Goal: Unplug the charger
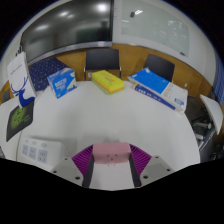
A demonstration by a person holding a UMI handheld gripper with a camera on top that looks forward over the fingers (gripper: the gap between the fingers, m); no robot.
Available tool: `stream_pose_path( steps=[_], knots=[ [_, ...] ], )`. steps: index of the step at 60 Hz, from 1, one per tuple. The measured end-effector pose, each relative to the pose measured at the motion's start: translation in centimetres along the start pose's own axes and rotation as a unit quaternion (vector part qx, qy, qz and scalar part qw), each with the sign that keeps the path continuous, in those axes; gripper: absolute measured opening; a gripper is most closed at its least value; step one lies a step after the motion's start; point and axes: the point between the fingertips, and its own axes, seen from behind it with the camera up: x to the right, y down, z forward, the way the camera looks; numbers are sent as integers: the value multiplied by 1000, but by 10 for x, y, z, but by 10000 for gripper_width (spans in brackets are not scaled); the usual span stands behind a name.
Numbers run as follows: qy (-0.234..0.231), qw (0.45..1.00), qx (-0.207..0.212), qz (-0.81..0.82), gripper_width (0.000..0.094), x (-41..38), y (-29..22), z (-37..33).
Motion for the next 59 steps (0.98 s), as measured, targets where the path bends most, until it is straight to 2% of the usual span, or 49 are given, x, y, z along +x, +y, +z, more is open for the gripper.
stream_pose_path(
  steps=[1, 6, 8, 13, 22, 30, 38, 46, 59],
  knots=[
    [1, 1000, -5, 0, 605, -1, 3, 1],
    [18, 1000, 2, 0, 882, 5, -2, -9],
    [23, 1000, 10, -2, 832, 6, -7, -19],
    [21, 999, 30, 0, 865, 2, -21, -64],
    [24, 998, 62, 7, 847, -15, -36, -175],
    [31, 997, 67, 31, 855, -32, -13, -276],
    [34, 997, 58, 44, 858, -53, 27, -343],
    [52, 996, 60, 39, 850, -61, 54, -374],
    [67, 996, 59, 18, 857, -60, 65, -376]
  ],
)
